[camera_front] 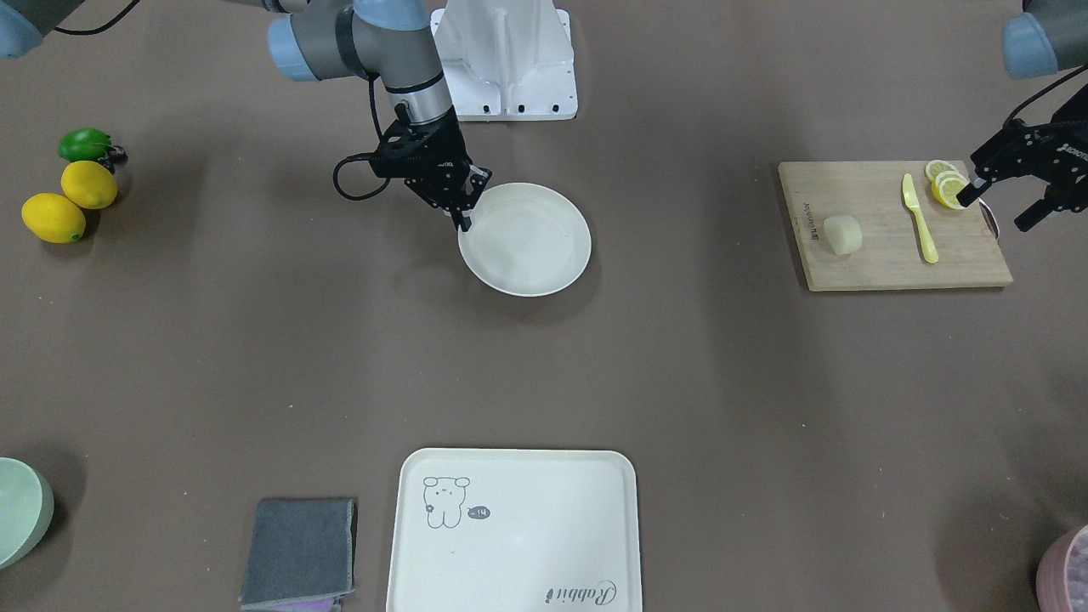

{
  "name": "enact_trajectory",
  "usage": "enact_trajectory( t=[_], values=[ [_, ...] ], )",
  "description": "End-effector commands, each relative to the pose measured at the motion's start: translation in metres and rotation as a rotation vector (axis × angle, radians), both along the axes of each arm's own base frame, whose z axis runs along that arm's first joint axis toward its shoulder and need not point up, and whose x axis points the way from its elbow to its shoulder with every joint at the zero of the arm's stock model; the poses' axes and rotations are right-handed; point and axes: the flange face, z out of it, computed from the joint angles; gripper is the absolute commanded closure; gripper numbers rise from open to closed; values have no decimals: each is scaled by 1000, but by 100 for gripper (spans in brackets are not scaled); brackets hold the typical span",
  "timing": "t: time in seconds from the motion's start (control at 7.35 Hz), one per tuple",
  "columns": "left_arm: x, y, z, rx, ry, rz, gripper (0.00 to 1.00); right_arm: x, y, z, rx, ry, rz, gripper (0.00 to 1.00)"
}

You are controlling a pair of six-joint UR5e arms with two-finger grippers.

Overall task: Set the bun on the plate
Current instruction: 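Push the white plate with the right gripper toward the table center, then withdraw the right arm while the left gripper reaches to the pale bun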

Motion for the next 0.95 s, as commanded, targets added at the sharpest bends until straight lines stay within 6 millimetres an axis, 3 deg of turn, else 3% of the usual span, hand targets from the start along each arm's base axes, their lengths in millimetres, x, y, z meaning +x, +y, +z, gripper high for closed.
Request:
enact_trajectory(
  t=[0.0, 0.14, 0.41, 0.82],
  values=[
    [0, 1, 2, -4, -1, 0, 3, -1, -7, -2, 9, 24, 27, 0],
    [0, 3, 4, -10, -3, 0, 3, 18, -26, -10, 15, 36, 15, 0],
    [4, 5, 8, -84, -11, -60, 3, 85, -75, -22, -20, 67, -75, 0],
    [63, 27, 21, -160, -69, -44, 3, 205, -140, 9, 30, 121, -164, 0]
  ],
)
